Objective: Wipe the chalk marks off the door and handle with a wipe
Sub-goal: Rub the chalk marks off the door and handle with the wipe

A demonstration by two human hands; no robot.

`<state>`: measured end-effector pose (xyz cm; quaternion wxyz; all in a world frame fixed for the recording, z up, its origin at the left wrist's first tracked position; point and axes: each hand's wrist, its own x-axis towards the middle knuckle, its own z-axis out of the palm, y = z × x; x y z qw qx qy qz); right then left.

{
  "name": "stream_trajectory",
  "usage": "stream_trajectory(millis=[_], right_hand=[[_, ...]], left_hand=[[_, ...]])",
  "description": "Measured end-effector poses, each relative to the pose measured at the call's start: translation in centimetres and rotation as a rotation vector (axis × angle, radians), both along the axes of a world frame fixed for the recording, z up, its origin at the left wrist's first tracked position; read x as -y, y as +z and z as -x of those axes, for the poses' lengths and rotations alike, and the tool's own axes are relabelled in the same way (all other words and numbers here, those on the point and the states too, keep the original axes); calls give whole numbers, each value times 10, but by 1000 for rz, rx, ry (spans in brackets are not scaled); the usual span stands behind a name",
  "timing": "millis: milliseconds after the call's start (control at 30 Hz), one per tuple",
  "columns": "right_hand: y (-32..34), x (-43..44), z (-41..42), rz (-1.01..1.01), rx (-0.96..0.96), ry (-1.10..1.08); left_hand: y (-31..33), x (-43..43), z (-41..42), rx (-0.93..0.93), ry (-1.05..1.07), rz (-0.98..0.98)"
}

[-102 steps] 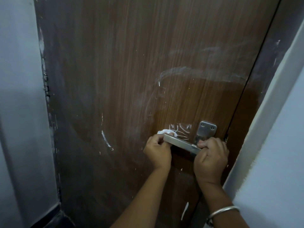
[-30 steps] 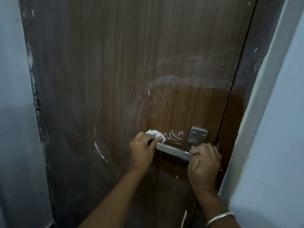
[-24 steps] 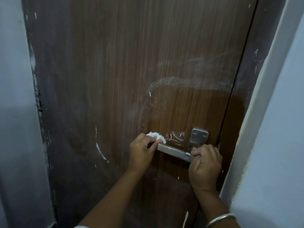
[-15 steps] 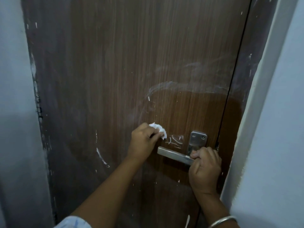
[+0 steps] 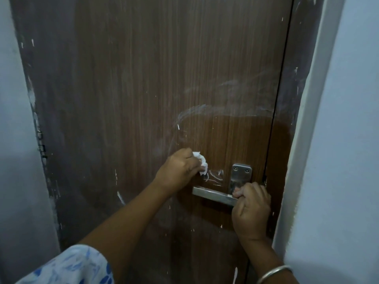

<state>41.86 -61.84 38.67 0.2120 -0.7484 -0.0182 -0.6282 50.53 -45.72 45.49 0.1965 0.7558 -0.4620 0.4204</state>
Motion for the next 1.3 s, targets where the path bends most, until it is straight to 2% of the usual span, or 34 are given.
stream_trajectory(millis=[100, 167, 200, 333, 433, 567, 633, 833, 933, 1000, 1067, 1167, 1233, 1300], right_hand=[[0, 0, 0, -9, -5, 2], [-1, 0, 1, -14, -6, 4], [-1, 0, 1, -15, -4, 4], [1, 0, 2, -3, -13, 0], [1, 0, 3, 8, -16, -5], [1, -1, 4, -7, -8, 6], [0, -1, 4, -15, -6, 13], [-1, 0, 3, -13, -21, 8], [-1, 0, 5, -22, -35, 11], [2, 0, 8, -4, -75, 19], [6, 0, 13, 19, -137, 26], [25, 3, 21, 85, -347, 14], [43, 6, 22, 193, -529, 7], [59, 4, 20, 291, -570, 40]], left_hand=[[-15, -10, -3, -51, 33, -171], [-24, -14, -1, 29, 22, -322], [-23, -13, 0, 39, 1, -338], [2, -4, -1, -15, -56, -161], [1, -1, -2, -27, -48, -134], [-12, -3, 4, -86, -108, -230], [-6, -4, 3, -47, -119, -287], [13, 3, 3, -21, -64, -178], [8, -2, 7, -1, -80, -344], [8, -2, 7, -31, -81, -393], [8, 0, 5, -116, -36, -348], [4, -1, 2, -247, -24, -273], [3, -2, 5, -263, -35, -251], [1, -3, 8, -231, -22, -201]])
